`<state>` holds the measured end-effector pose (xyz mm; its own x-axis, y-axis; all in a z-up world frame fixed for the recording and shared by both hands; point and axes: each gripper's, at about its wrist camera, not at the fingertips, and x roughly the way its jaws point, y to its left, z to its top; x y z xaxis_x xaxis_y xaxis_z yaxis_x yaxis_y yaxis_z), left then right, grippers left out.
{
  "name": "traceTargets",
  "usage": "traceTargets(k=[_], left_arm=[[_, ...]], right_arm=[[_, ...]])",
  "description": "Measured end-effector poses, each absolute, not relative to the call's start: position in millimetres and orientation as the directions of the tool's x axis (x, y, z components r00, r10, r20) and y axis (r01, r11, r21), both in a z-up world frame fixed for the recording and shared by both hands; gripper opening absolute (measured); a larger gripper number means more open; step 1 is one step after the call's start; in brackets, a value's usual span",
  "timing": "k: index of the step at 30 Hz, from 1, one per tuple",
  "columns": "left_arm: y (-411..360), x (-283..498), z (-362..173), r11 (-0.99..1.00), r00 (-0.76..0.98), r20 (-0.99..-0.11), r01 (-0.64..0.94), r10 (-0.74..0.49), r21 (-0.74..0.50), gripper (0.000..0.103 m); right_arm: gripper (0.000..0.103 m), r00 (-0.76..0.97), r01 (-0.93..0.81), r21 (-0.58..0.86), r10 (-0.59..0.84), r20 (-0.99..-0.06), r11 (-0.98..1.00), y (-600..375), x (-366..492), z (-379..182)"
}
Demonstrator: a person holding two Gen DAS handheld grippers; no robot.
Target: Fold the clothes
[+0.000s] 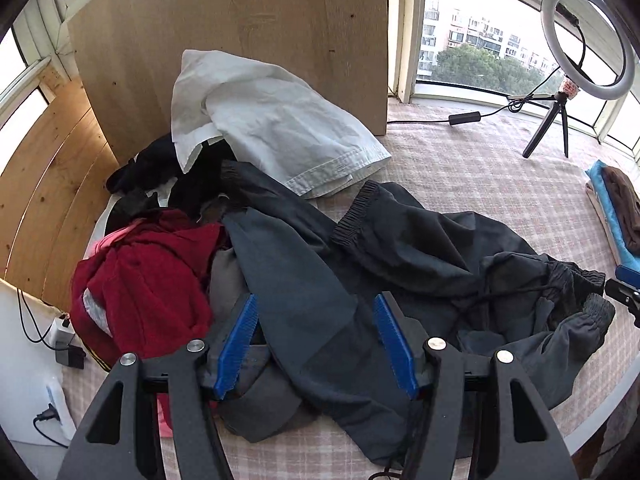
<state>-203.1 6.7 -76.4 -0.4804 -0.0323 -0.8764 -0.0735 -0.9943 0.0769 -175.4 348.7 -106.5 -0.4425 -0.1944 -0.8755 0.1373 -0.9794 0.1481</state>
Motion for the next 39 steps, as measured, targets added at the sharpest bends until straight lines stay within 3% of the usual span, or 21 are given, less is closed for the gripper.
traceTargets(k=[2,7,8,11,12,14,17,22,25,29,31,33,39], left_arm=[[8,-201,-73,-0.994,-0.486,-0.873,-0.081,-0.029,0.078,0.059],[2,-198,-69,-0.992,-0.494,-0.869,-0.086,-0.036,0.091,0.059],[-4,-199,-69,-0.993,-0.496,-0.867,-0.077,-0.045,0.095,0.059],[-20,-204,-74,-0.992,-0.489,-0.869,-0.048,-0.077,0.115,0.059],[-26,-206,-76,-0.992,-0.485,-0.870,-0.039,-0.089,0.123,0.059],[-37,-210,-80,-0.990,-0.477,-0.872,-0.022,-0.112,0.139,0.059],[-43,-217,-91,-0.982,-0.461,-0.876,-0.040,-0.144,0.182,0.059],[-67,-214,-104,-0.983,-0.420,-0.893,-0.012,-0.162,0.183,0.059],[-79,-204,-113,-0.991,-0.383,-0.915,-0.008,-0.124,0.137,0.059],[-55,-194,-121,-0.981,-0.388,-0.912,-0.078,-0.135,0.178,0.059],[-43,-196,-120,-0.983,-0.394,-0.915,-0.111,-0.089,0.143,0.059],[-24,-203,-121,-0.983,-0.390,-0.921,-0.158,-0.028,0.097,0.059],[53,-210,-144,-0.926,-0.316,-0.945,-0.374,0.087,0.040,0.059]], right_arm=[[0.067,-0.413,0.204,0.159,-0.232,-0.881,-0.966,323,-190,-117],[0.064,-0.314,0.304,0.026,-0.126,-0.941,-0.952,268,-206,-165],[0.046,-0.295,0.325,0.001,-0.102,-0.950,-0.946,257,-209,-175],[0.025,-0.335,0.300,0.050,-0.154,-0.930,-0.953,264,-199,-154],[0.007,-0.363,0.254,0.076,-0.168,-0.916,-0.964,278,-195,-136],[0.004,-0.433,0.147,0.081,-0.137,-0.891,-0.986,328,-179,-102],[0.004,-0.511,-0.013,0.002,0.005,-0.860,-1.000,400,-150,-58],[0.004,-0.476,-0.282,-0.182,0.302,-0.826,-0.942,491,-118,-40],[0.004,-0.443,-0.307,-0.207,0.332,-0.833,-0.929,502,-120,-45],[0.007,-0.396,-0.326,-0.246,0.368,-0.841,-0.913,512,-124,-52],[0.021,-0.371,-0.254,-0.285,0.365,-0.854,-0.924,491,-128,-62],[0.048,-0.377,-0.209,-0.268,0.330,-0.865,-0.940,475,-129,-68],[0.057,-0.326,-0.151,-0.075,0.121,-0.938,-0.986,461,-109,-103]])
